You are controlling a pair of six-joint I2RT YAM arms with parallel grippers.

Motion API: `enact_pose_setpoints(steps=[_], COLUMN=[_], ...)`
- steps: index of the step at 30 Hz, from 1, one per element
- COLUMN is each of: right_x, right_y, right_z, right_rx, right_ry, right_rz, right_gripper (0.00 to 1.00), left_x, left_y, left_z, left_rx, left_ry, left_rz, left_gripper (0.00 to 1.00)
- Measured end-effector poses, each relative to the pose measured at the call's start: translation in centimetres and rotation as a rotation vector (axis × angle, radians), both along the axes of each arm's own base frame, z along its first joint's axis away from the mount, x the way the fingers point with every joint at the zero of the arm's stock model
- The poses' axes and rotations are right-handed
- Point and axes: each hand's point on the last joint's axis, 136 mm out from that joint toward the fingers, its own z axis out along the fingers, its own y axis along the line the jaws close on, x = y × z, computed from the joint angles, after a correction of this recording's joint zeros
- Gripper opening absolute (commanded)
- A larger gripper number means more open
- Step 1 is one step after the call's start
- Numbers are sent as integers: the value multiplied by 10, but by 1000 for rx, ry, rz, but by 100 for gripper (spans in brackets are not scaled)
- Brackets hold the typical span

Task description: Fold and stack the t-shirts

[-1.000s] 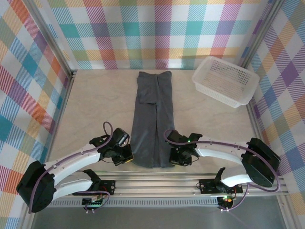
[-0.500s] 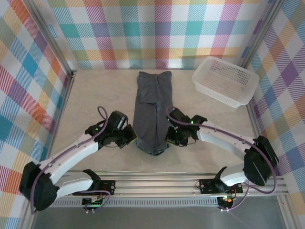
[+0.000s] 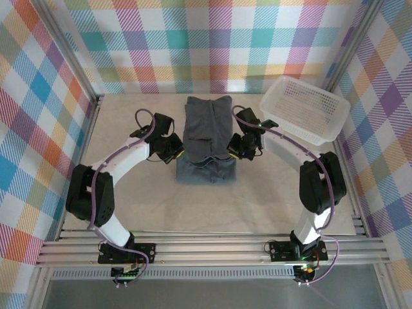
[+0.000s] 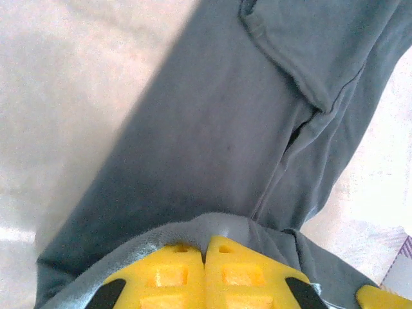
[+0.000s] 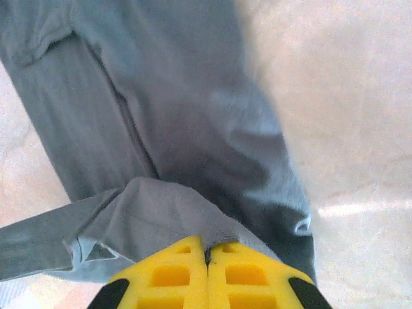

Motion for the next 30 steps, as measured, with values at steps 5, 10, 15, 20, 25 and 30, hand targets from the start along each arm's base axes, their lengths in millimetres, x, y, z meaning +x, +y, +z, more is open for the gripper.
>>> enact_pose_setpoints(steps=[5,10,15,20,25,30], right_x=[19,31,52,72,100,122], right_y=[0,-1,3,2,1,-3], right_z=[-14,-18,-5,1,-10,-29], right_rx=[6,19,48,69,83,98], right_ry=[22,28,-11,-35,-32,-26], right_rz=[-14,-18,-13,-22,-33,-10], right_gripper=[0,0,0,0,18,54], left_x=[25,37,50,77,105,121], left_y=[-10,-12,-10,-9,-10,-3], left_z=[-4,-7,-3,8,-2,-27], left_rx=[-7,-5,-7,-12,-9,24], left_ry=[-10,-15,-27,-64,-61,-35], left_rz=[-40,-60,-65,-66,-75,-89], left_gripper=[0,0,0,0,7,65])
